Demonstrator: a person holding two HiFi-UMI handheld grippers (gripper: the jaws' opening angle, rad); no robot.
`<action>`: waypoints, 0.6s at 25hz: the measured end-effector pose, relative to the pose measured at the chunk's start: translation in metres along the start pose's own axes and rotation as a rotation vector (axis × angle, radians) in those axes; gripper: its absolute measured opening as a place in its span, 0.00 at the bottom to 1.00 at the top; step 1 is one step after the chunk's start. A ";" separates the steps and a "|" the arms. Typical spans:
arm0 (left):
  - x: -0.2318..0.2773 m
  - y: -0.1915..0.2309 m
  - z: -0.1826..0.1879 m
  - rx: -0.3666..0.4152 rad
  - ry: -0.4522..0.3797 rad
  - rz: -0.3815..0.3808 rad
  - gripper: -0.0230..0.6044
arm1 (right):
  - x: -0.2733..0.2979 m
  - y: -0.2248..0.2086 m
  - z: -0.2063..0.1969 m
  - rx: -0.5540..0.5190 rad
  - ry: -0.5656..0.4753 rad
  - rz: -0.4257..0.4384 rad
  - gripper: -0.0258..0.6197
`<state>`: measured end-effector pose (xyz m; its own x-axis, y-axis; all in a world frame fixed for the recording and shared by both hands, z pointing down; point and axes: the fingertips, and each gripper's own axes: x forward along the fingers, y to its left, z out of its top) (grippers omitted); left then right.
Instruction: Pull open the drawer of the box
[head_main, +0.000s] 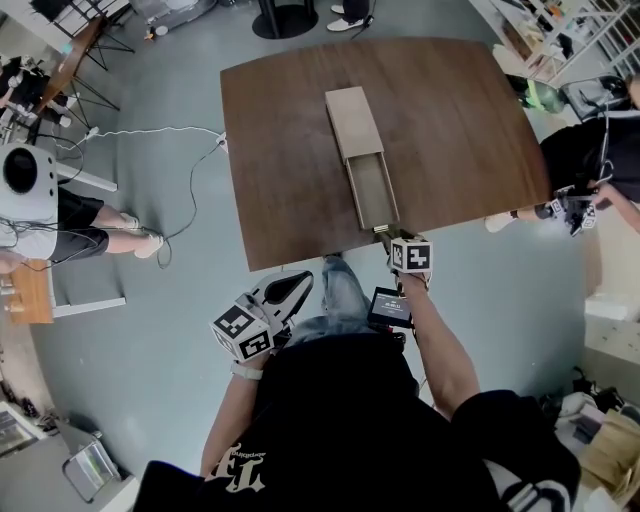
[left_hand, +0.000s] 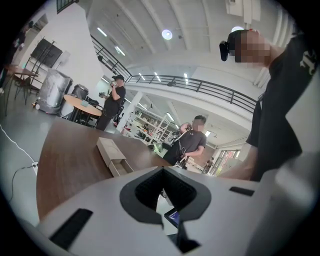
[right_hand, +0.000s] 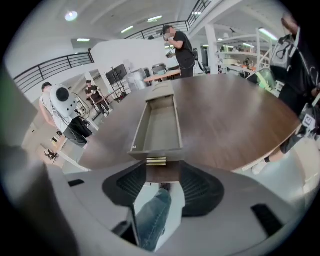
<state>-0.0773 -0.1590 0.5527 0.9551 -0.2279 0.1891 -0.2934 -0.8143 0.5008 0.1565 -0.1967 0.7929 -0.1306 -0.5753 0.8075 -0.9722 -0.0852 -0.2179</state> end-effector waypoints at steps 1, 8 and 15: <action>-0.001 -0.003 -0.001 0.001 -0.002 -0.004 0.04 | -0.010 -0.004 0.003 0.002 -0.037 -0.005 0.32; -0.005 -0.027 -0.013 0.004 0.002 -0.046 0.04 | -0.092 -0.029 0.017 0.031 -0.252 -0.082 0.32; 0.002 -0.059 -0.034 0.016 0.023 -0.099 0.04 | -0.167 -0.034 0.004 -0.010 -0.376 -0.134 0.19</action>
<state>-0.0598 -0.0931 0.5523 0.9781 -0.1339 0.1593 -0.1973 -0.8406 0.5045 0.2126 -0.1012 0.6633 0.0760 -0.8174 0.5710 -0.9779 -0.1729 -0.1173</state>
